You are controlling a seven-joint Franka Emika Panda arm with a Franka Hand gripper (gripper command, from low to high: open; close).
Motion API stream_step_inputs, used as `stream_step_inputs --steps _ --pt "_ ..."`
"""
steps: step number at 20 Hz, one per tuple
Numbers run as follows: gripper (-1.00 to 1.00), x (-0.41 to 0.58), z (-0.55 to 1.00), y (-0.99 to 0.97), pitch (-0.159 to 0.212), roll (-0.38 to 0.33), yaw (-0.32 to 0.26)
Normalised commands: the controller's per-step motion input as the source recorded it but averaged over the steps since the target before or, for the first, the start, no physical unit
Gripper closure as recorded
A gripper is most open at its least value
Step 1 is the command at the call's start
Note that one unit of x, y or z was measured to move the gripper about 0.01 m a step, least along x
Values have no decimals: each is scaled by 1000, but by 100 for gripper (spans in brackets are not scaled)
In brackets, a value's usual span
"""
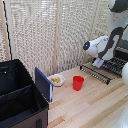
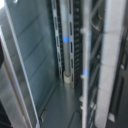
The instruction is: Gently stretch your hand towards the oven tray's handle, obtaining a firm grip, and draw it cautiously out of the oven. Transition your grip to the hot dog bowl, gingerly seizing the edge, and elevate it from the surface. Hover the bowl over the tray, delicately lower it, and temper your grip, establishing the bowl's equilibrium.
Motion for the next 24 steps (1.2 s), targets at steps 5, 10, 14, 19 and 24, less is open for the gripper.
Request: stream_step_inputs --steps 5,10,14,19,24 --pt "100 57 -58 -157 27 82 10" --pt "100 22 -10 -50 3 17 -3" --pt "100 -67 0 -6 0 22 21" --pt "100 -7 0 96 0 55 31" --pt "100 215 -83 631 0 50 -12"
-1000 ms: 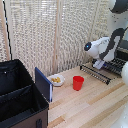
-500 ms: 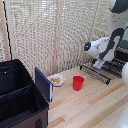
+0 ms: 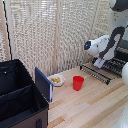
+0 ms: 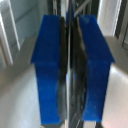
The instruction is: Gently stretch your hand towards the oven tray's handle, obtaining a firm grip, and draw it cautiously out of the oven. Transition your grip to the hot dog bowl, gingerly seizing the edge, and elevate it from the surface. Hover the bowl over the tray, delicately lower it, and temper your grip, establishing the bowl's equilibrium.
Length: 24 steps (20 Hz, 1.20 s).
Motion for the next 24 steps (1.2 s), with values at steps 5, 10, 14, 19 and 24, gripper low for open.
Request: stream_step_inputs --steps 5,10,14,19,24 --pt "100 208 -199 975 17 -11 -33" --pt "100 97 -104 993 5 -17 -9" --pt "100 9 0 773 37 -27 0" --pt "-100 154 5 227 31 -10 -35" --pt "-100 246 50 7 59 36 43"
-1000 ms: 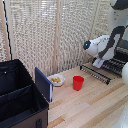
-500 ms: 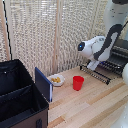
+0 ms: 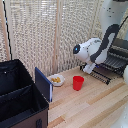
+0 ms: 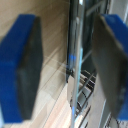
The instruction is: Gently stretch your hand towards the oven tray's handle, obtaining a firm grip, and draw it cautiously out of the oven. Transition your grip to the hot dog bowl, gingerly seizing the edge, and elevate it from the surface. Hover the bowl over the tray, delicately lower it, and temper your grip, establishing the bowl's equilibrium.
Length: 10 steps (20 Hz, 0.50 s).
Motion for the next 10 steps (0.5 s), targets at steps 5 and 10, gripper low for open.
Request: stream_step_inputs --steps 5,10 --pt "-100 327 71 21 33 47 -1" --pt "-100 373 553 178 6 0 -107"
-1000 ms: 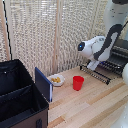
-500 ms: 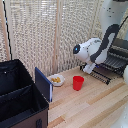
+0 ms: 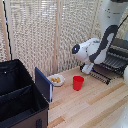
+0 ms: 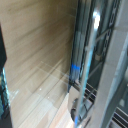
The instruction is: Gently stretch your hand towards the oven tray's handle, obtaining a firm grip, and draw it cautiously out of the oven. Transition your grip to the hot dog bowl, gingerly seizing the edge, and elevate it from the surface. Hover the bowl over the tray, delicately lower it, and temper your grip, establishing the bowl's equilibrium.
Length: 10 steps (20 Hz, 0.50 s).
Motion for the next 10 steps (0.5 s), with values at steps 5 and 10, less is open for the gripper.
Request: stream_step_inputs --steps 5,10 --pt "-100 382 728 278 0 0 -199" --pt "-100 269 694 233 0 42 -223"
